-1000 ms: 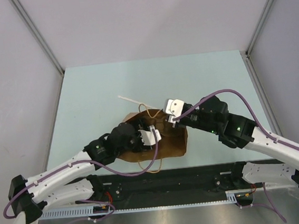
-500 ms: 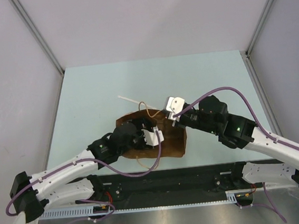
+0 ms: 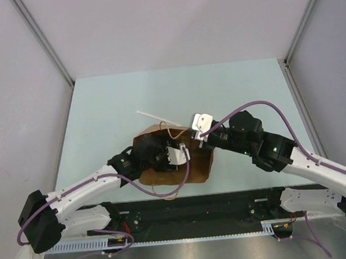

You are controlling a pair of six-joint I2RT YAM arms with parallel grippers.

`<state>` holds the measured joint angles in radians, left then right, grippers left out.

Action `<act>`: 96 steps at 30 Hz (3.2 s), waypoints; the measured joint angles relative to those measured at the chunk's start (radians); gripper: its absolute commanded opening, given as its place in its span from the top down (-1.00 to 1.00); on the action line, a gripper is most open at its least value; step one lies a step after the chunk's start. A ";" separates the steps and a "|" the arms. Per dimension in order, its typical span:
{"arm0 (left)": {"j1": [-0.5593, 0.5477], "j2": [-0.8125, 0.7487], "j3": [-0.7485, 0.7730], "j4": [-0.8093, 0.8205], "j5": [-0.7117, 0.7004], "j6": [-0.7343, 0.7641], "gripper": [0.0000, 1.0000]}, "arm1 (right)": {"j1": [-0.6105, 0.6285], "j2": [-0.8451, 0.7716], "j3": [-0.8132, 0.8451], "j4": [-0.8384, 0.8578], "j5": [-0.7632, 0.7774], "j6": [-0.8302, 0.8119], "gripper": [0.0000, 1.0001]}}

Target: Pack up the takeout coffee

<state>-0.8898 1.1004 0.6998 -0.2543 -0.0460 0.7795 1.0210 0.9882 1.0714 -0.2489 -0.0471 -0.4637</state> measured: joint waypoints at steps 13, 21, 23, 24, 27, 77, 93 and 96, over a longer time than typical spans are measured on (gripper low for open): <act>0.040 0.023 0.060 -0.010 0.058 0.061 1.00 | -0.087 0.010 -0.005 0.024 -0.115 0.019 1.00; 0.067 0.088 0.105 -0.008 0.051 0.087 1.00 | -0.144 0.026 -0.005 0.047 -0.194 0.028 1.00; 0.080 0.112 0.113 -0.005 0.049 0.093 1.00 | -0.158 0.031 -0.005 0.051 -0.209 0.030 1.00; 0.085 0.118 0.113 -0.003 0.049 0.096 1.00 | -0.165 0.034 -0.005 0.052 -0.218 0.032 1.00; 0.090 0.122 0.114 -0.002 0.050 0.104 1.00 | -0.181 0.042 -0.005 0.055 -0.246 0.039 1.00; 0.208 0.143 0.198 -0.039 0.093 0.253 1.00 | -0.293 0.151 0.020 0.158 -0.422 0.129 1.00; 0.288 0.282 0.261 0.014 0.198 0.269 1.00 | -0.367 0.243 0.078 0.153 -0.527 0.184 1.00; 0.299 0.308 0.290 0.001 0.224 0.269 1.00 | -0.382 0.257 0.090 0.152 -0.537 0.186 1.00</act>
<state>-0.5903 1.4082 0.9894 -0.2535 0.1780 1.0489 0.6388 1.2449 1.1610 -0.0967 -0.5846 -0.2775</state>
